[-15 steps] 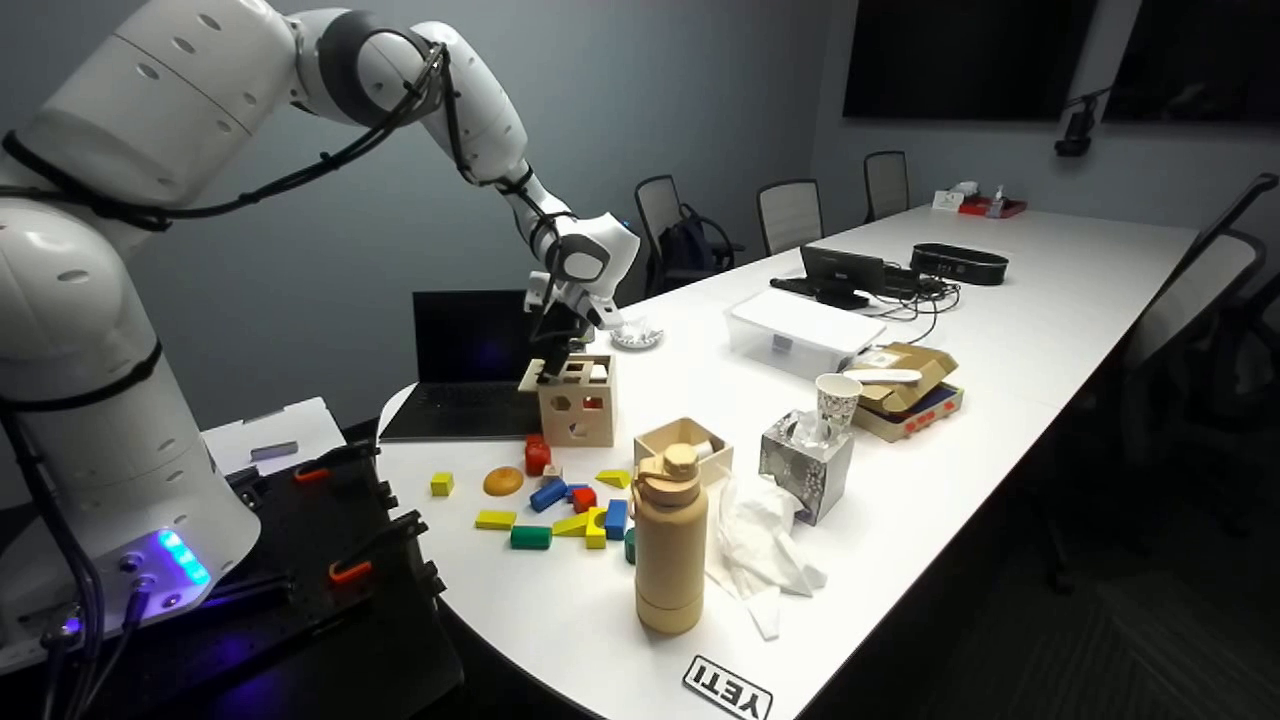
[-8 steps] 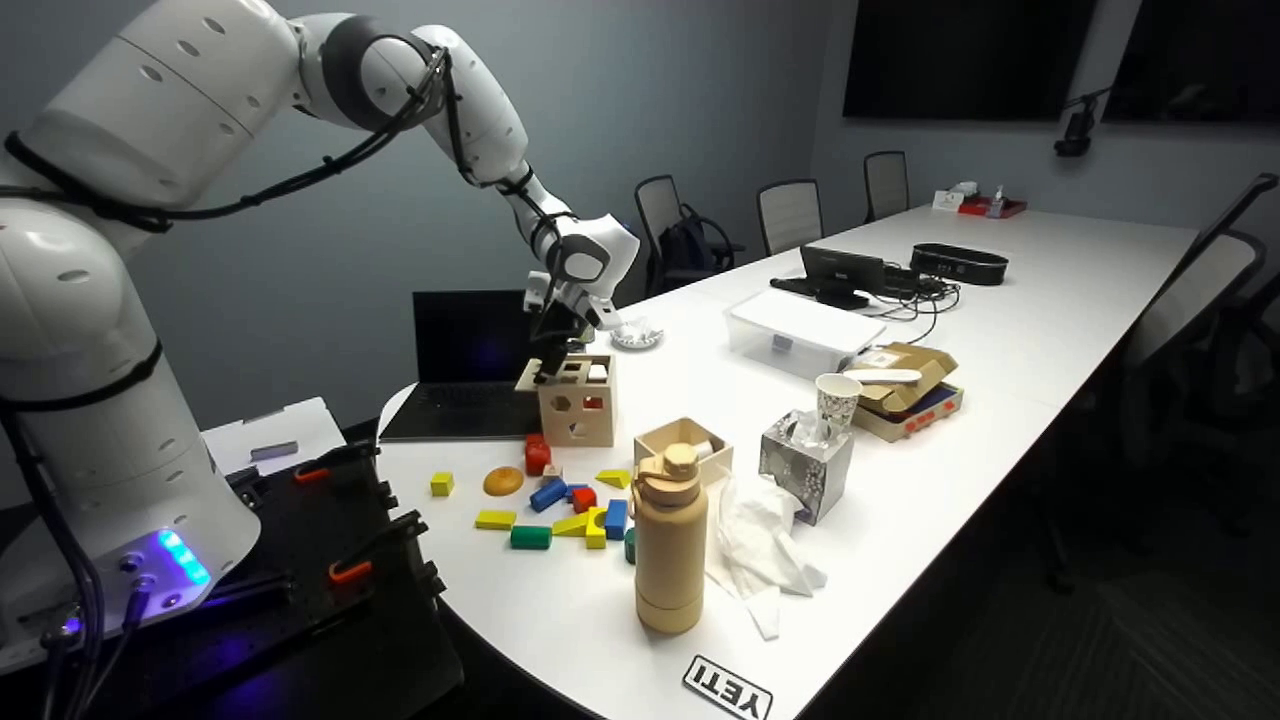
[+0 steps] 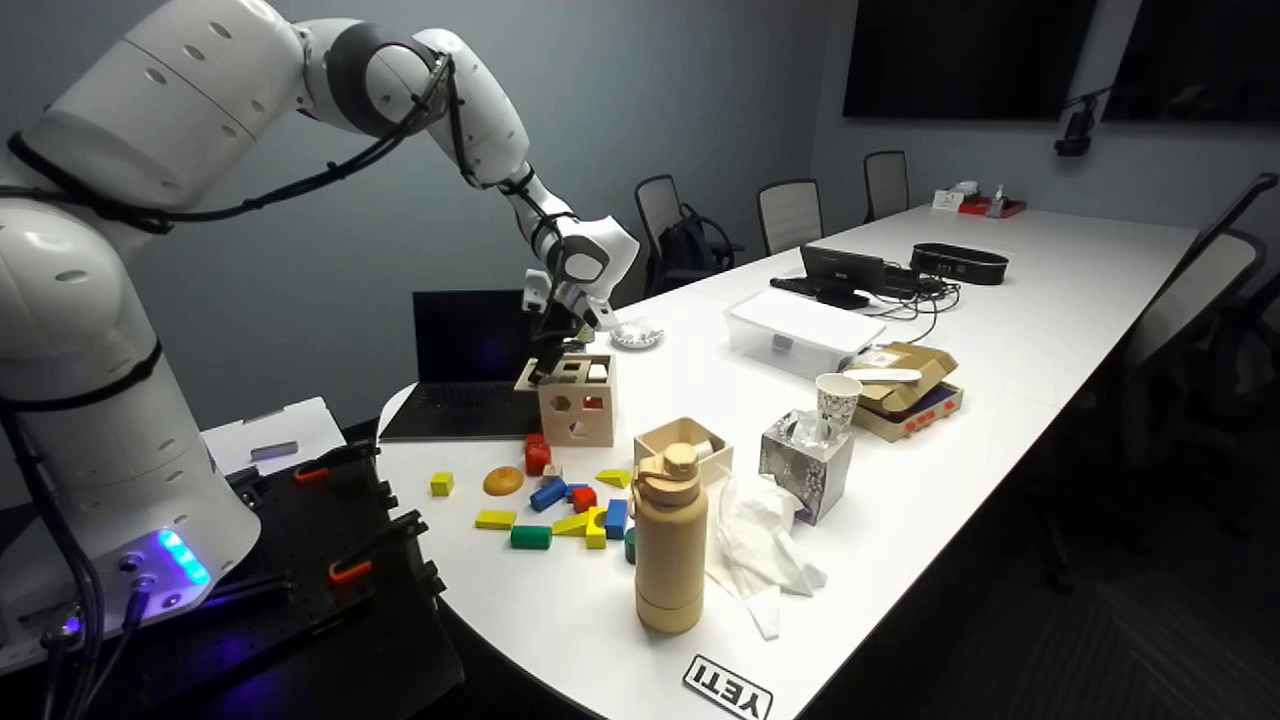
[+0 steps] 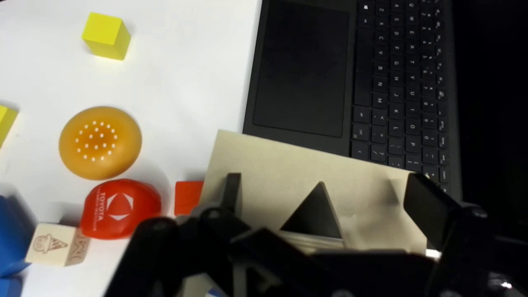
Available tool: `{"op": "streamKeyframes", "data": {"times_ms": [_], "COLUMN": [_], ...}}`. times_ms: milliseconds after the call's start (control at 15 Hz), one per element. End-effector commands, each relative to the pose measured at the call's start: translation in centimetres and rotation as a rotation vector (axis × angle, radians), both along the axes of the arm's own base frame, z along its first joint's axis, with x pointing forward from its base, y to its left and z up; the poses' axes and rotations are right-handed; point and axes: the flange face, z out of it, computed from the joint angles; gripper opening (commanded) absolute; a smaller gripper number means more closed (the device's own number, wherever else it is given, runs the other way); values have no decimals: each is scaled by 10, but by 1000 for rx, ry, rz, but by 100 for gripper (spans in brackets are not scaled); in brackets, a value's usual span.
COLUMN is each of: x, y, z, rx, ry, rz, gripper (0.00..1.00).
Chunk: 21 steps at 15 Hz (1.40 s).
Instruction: Slide the lid off of the shape sorting box
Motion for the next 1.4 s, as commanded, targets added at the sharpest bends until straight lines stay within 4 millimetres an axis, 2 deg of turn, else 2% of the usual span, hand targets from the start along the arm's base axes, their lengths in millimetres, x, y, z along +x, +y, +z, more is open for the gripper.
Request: {"op": "streamKeyframes", "data": {"times_ms": [0, 1000, 1200, 1333], "x": [3, 8, 10, 12], "y": [9, 25, 28, 27], "z": [-2, -9, -5, 7], "rx": [56, 150, 161, 160], "ry": [25, 91, 89, 58], "rz": [26, 108, 105, 90], "gripper": [100, 100, 100, 100]}}
